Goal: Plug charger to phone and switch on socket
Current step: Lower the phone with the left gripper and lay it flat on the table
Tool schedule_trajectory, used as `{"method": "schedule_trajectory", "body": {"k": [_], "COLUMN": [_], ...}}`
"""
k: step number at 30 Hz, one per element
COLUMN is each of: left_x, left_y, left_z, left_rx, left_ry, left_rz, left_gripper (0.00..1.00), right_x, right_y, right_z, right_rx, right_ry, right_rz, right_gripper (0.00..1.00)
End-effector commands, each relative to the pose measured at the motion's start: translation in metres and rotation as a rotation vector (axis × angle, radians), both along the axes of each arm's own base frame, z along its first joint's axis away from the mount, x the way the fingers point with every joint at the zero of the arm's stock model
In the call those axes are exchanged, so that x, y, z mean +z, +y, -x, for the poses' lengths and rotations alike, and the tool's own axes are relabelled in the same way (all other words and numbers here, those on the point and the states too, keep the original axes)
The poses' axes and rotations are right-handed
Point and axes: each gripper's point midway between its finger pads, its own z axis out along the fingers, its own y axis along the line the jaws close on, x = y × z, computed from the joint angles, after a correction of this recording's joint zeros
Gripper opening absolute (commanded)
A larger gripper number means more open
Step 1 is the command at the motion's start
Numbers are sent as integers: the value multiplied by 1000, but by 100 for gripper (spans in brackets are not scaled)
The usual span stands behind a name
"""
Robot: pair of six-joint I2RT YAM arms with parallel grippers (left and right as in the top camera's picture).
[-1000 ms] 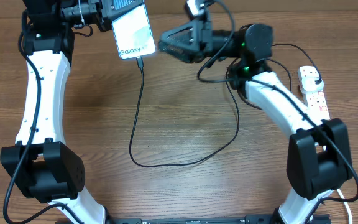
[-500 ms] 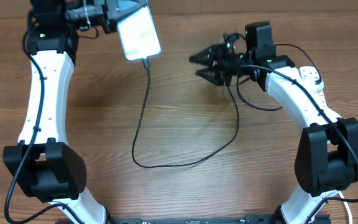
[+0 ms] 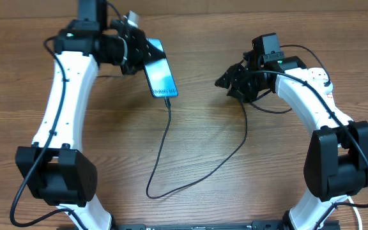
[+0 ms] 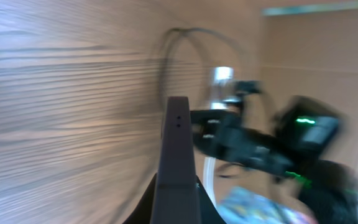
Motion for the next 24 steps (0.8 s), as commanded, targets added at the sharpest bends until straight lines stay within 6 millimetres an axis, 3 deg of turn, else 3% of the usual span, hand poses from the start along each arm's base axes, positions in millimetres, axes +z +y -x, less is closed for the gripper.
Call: {"method": "schedule_trajectory", "body": {"k": [1, 5, 11, 16, 24], "left_x": [-28, -49, -120, -145, -174], "left_y": [8, -14, -60, -83, -92], "left_z": [1, 9, 10, 3, -14], "left_rx": [4, -42, -107, -150, -116], "left_ry": [-48, -13, 111, 125, 129], "left_rz": [-298, -343, -368, -305, -288], "left_gripper": [4, 4, 4, 5, 5], "right_x": [-5, -12, -18, -19, -19], "right_y": [-33, -49, -67, -73, -73], "right_z": [-7, -2, 8, 8, 8], "right_rx": [-50, -76, -97, -105, -105], "right_ry": [-39, -19, 24, 26, 26], "right_rz": [193, 282, 384, 416, 416], "right_gripper": [52, 52, 52, 52, 53]}}
